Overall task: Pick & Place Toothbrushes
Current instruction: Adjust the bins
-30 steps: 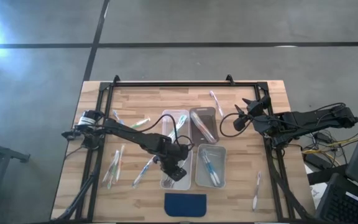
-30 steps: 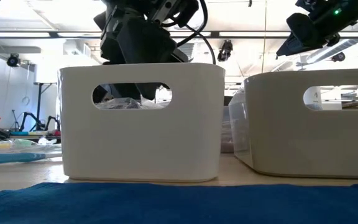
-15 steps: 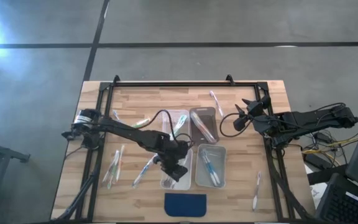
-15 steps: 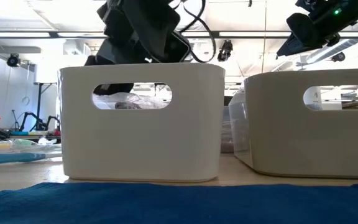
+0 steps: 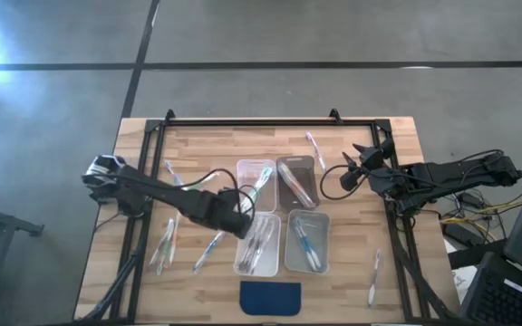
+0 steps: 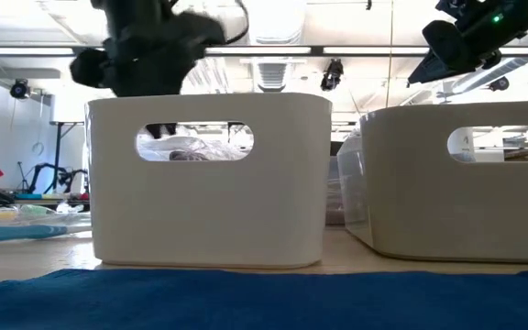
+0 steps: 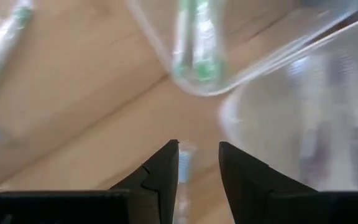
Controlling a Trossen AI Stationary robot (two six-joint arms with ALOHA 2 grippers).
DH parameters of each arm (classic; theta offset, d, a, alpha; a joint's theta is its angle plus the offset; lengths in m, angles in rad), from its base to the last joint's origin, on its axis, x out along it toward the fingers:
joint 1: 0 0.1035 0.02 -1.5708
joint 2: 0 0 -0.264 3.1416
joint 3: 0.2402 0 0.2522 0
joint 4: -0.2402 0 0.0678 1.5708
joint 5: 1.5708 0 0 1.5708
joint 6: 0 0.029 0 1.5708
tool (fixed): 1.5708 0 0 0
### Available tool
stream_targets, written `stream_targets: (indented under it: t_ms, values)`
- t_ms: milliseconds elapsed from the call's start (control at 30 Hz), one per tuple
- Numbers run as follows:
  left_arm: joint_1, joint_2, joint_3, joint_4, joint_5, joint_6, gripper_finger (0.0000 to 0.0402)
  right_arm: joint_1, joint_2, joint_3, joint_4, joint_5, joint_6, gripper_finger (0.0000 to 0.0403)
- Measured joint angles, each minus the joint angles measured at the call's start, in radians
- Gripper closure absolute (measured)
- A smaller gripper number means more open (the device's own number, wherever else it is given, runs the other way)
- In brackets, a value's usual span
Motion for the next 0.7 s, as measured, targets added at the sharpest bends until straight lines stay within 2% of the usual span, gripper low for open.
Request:
stream_targets:
  t_ms: [67, 133, 267, 367, 700]
  values:
    - [-0.002, 0.01, -0.024, -0.014, -0.002, 0.008, 0.0282, 0.0, 0.003, -0.005, 0.001, -0.016, 0.017, 0.0212]
    - [-0.002, 0.018, -0.055, -0.003, -0.002, 0.029, 0.0282, 0.0, 0.007, -0.017, 0.002, -0.092, 0.03, 0.0212]
    - [-0.002, 0.02, -0.118, -0.004, -0.015, 0.059, 0.0282, 0.003, 0.023, -0.06, -0.009, -0.352, 0.044, 0.0227]
    - [-0.002, 0.02, -0.169, -0.004, -0.009, 0.053, 0.0282, 0.018, 0.037, -0.098, -0.029, -0.51, 0.149, 0.0248]
    - [0.001, 0.02, -0.276, 0.034, -0.001, 0.037, 0.0282, 0.205, 0.127, -0.185, -0.089, -0.591, 0.526, 0.034]
